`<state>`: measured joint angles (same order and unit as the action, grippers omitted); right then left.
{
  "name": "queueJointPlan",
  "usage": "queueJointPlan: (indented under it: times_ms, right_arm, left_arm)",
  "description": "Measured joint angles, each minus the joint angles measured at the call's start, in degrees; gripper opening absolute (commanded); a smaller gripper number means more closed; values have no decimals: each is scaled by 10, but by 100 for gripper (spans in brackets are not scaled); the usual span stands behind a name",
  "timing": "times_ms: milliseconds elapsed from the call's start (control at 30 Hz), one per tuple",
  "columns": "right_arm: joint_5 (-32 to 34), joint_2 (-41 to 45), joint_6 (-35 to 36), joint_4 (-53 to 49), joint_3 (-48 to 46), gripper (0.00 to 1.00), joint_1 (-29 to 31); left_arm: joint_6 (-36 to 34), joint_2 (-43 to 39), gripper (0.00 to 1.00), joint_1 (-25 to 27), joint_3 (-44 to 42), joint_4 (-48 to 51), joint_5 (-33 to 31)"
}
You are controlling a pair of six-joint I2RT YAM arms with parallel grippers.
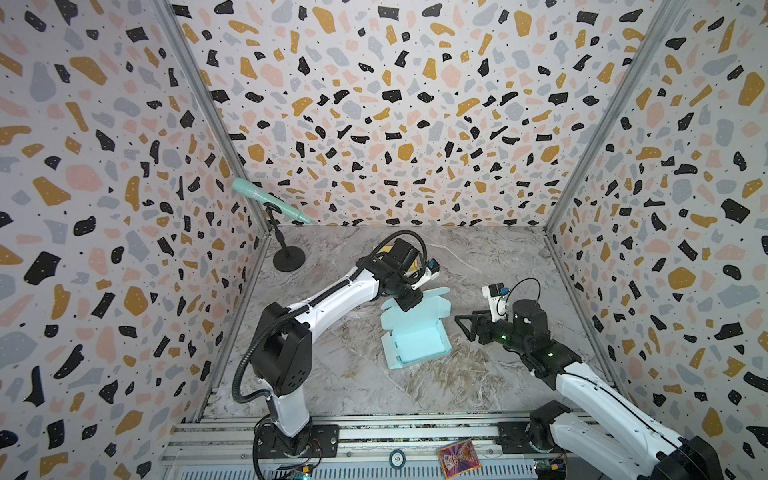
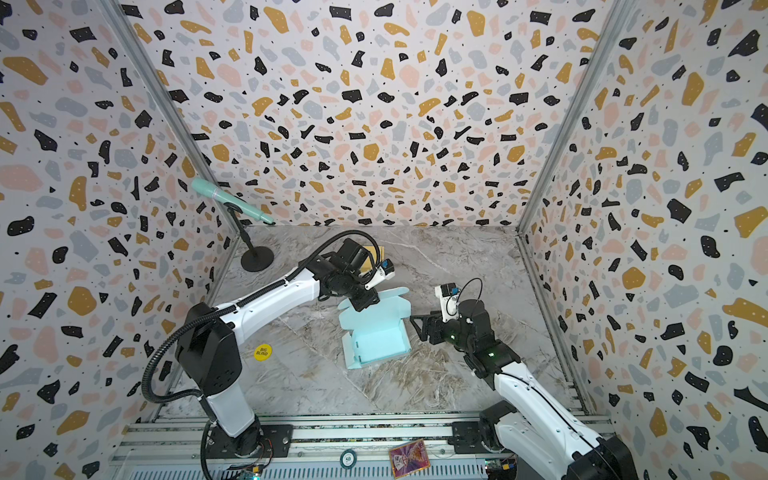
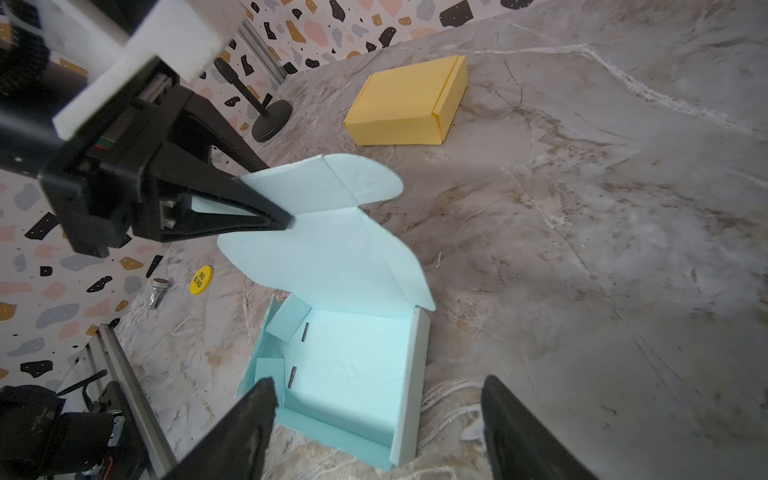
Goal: Fold the paper box
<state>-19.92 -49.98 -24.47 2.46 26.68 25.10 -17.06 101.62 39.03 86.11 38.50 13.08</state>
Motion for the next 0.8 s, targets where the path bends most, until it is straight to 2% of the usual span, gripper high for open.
queueJointPlan:
  times_ms: [267,467,667,800]
  right_arm:
    - [3,0,-2,0,0,78,0]
    - [16,0,-10,-8,0,78,0]
    - [30,14,-28,-17,0,80,-1]
    - [33,26,-49,-22,0,83,-9]
  left_arm:
    - [9,-24,1,0,-19,-3,-14]
    - [45,-58,0,0,-54,-20,-26]
    - [141,-117,0,0,-106,-80,-62]
    - [256,-177,0,0,-181,-175,-98]
